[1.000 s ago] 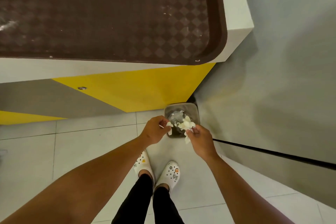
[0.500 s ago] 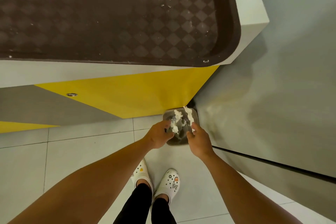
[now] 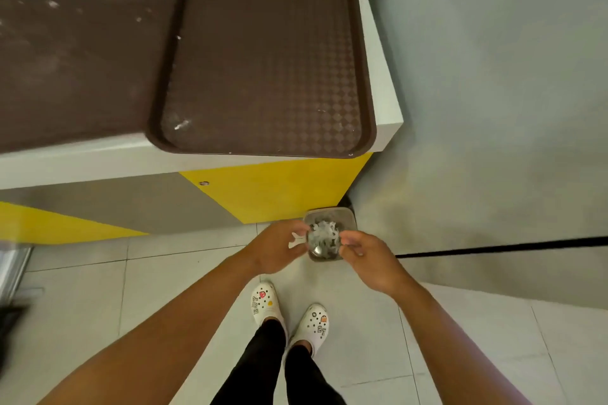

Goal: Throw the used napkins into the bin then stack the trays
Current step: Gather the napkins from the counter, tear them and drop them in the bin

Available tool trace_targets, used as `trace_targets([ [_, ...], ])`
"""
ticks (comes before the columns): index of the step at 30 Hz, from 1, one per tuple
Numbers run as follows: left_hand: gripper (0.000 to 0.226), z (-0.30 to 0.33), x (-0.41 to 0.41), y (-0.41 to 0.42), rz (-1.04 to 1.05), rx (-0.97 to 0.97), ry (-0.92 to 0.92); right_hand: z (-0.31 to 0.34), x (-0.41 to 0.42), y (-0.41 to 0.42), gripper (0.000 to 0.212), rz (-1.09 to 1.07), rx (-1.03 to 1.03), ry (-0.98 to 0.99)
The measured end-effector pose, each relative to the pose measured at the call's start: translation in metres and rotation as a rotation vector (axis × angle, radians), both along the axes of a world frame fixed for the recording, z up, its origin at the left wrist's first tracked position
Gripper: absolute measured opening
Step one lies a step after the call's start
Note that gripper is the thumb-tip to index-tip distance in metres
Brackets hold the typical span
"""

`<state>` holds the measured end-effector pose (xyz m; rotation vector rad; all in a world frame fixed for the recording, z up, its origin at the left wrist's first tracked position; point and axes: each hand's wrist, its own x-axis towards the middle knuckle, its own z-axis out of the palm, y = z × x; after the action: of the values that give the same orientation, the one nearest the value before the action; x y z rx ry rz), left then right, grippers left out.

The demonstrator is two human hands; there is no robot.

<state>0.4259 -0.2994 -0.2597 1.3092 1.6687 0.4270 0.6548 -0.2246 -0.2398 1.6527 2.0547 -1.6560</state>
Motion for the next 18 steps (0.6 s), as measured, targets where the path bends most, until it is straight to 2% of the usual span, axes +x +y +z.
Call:
trace_targets([
  [5, 0.041, 0.096, -0.015, -0.024, -0.026, 0.099, 0.067, 0.103, -0.007, -0.010, 0.044, 0.133, 0.073, 0.023],
  [11, 0.036, 0.196, -0.032, -0.031, 0.035, 0.269, 0.107, 0.193, -0.033, -0.003, 0.051, 0.305, 0.203, 0.025],
  [18, 0.031, 0.288, -0.077, -0.014, 0.124, 0.434, 0.111, 0.280, -0.078, 0.034, 0.031, 0.387, 0.365, 0.127],
])
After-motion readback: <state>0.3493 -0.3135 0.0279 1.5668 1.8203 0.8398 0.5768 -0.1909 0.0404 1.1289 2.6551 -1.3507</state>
